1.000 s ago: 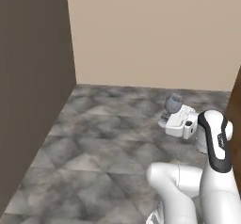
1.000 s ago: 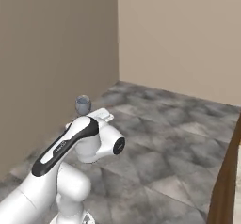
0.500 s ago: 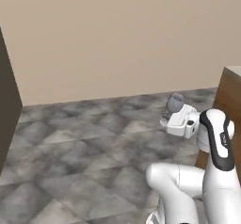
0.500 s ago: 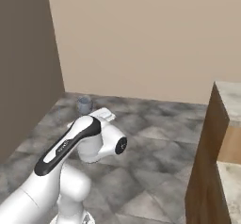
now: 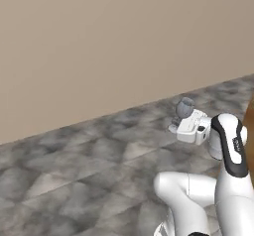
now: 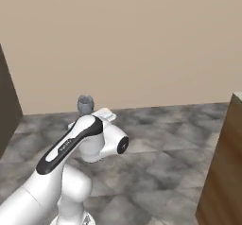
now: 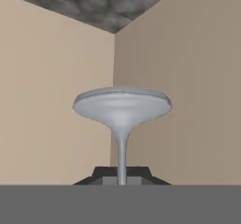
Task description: Retrieve the wine glasses from the counter and place one next to each plate.
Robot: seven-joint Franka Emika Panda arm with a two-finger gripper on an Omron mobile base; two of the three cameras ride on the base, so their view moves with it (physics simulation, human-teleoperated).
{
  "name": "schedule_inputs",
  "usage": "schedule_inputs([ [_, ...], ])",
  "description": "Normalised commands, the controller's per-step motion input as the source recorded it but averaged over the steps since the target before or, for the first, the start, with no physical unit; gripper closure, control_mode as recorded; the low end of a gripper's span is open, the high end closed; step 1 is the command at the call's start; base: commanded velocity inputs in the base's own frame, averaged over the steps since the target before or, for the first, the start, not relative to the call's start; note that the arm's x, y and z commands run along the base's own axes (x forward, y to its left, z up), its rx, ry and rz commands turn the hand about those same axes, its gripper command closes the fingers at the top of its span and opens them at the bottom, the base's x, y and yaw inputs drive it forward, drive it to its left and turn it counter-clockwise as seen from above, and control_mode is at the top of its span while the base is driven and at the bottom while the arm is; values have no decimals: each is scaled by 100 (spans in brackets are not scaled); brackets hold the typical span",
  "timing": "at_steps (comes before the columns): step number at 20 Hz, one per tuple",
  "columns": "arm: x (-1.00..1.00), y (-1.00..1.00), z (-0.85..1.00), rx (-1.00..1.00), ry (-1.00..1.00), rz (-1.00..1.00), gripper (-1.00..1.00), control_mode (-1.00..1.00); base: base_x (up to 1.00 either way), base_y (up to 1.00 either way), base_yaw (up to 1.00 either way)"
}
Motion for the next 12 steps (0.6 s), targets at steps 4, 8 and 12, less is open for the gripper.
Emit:
schedule_inputs([
  [4,0,0,0,0,0,0,100,100,100,73,-52],
  [8,0,0,0,0,0,0,100,100,100,72,-52],
  [12,0,0,0,0,0,0,100,100,100,72,-52],
])
